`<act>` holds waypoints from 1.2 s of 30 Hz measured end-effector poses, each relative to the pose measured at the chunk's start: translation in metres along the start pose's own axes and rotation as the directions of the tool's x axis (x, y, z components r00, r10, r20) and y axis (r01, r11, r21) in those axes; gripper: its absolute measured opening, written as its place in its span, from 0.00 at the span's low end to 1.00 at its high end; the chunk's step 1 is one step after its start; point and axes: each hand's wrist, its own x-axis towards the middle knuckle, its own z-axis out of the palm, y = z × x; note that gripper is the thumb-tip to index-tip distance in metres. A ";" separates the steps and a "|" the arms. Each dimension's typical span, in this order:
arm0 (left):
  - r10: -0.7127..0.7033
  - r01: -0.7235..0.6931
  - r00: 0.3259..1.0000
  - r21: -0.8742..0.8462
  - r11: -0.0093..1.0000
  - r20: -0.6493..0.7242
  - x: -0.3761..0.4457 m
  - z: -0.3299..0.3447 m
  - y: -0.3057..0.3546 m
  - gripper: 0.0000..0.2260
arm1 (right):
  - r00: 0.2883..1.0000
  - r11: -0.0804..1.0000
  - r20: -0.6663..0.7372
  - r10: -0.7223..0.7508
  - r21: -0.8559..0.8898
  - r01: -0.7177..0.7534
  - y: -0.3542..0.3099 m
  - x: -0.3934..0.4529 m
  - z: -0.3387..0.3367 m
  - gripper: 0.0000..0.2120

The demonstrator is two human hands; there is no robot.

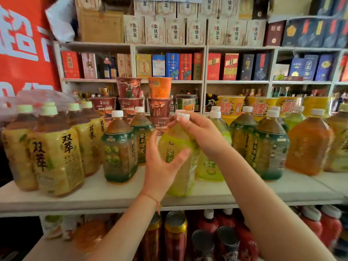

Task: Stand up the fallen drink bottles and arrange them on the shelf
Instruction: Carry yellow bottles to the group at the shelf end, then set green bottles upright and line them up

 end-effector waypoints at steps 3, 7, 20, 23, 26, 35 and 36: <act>-0.034 0.036 0.995 -0.021 0.999 0.095 0.002 0.021 -0.005 0.48 | 0.998 0.997 -0.067 0.014 -0.079 -0.019 0.005 -0.002 -0.013 0.14; -0.086 0.081 0.989 0.046 0.996 0.124 0.009 0.043 -0.008 0.51 | 0.983 0.960 -0.180 -0.045 -0.281 -0.008 0.007 -0.007 -0.027 0.11; -0.234 0.289 0.948 0.273 0.918 -0.216 0.018 0.105 0.004 0.21 | 0.920 0.867 -0.374 -0.115 -0.490 -0.090 0.037 -0.028 -0.022 0.26; -0.293 0.326 0.926 0.113 0.939 -0.240 0.011 0.115 0.018 0.25 | 0.850 0.842 -0.465 -0.248 -0.537 -0.048 0.044 -0.035 -0.041 0.20; -0.285 0.313 0.914 0.057 0.948 -0.288 0.006 0.120 0.026 0.33 | 0.628 0.821 -0.701 -0.337 -0.545 -0.169 0.054 -0.040 -0.083 0.23; -0.285 0.317 0.885 0.028 0.948 -0.369 0.003 0.128 0.034 0.35 | 0.702 0.638 -0.711 -0.033 -0.556 -0.533 0.086 -0.050 -0.146 0.39; -0.282 0.314 0.881 0.024 0.949 -0.379 0.003 0.128 0.036 0.34 | 0.713 0.640 -0.701 -0.035 -0.563 -0.522 0.087 -0.049 -0.147 0.39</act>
